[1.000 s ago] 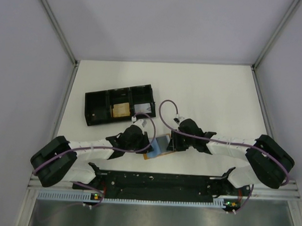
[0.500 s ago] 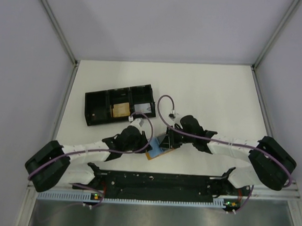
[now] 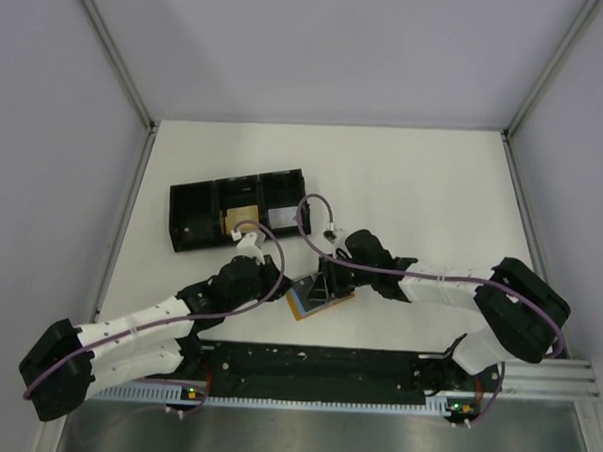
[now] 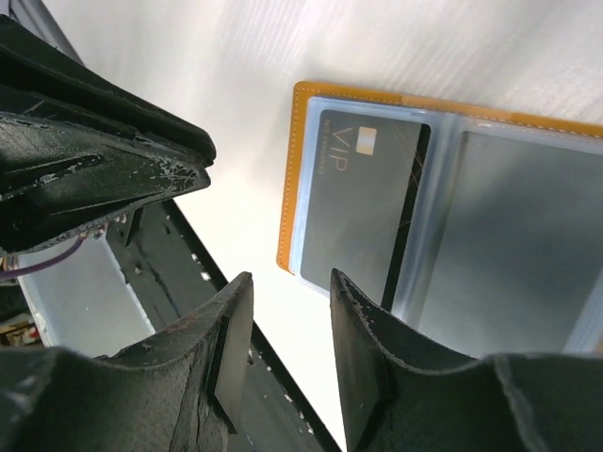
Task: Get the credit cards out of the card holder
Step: Remove the credit card from the card holder.
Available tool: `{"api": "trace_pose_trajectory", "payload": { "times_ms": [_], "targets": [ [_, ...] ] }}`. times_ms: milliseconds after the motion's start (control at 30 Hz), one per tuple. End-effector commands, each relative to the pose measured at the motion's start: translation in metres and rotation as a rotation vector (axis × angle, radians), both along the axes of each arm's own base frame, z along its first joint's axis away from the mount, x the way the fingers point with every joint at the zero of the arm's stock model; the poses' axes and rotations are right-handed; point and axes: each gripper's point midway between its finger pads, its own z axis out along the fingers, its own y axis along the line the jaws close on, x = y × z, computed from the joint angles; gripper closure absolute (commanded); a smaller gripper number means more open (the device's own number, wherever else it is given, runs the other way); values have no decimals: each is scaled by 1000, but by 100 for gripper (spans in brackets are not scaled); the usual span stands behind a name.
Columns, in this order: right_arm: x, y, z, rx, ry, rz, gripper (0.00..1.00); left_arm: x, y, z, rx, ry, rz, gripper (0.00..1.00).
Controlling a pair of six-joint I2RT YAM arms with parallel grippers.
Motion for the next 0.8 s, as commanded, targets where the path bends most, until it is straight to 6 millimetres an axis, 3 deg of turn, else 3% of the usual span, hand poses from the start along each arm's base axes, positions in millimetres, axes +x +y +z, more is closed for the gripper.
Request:
{"api": "trace_pose_trajectory", "payload": {
  "times_ms": [0, 233, 567, 767],
  "targets": [
    [23, -5, 17, 2, -79, -47, 62, 2, -18, 7, -35, -8, -53, 80],
    [38, -13, 10, 9, -71, -54, 63, 12, -34, -11, 19, 39, -80, 83],
    [43, -11, -16, 26, -13, -56, 71, 6, -23, -46, 87, 124, -58, 99],
    [37, -3, -22, 65, 37, -22, 74, 1, -24, -55, 96, 160, -71, 100]
  ]
}}
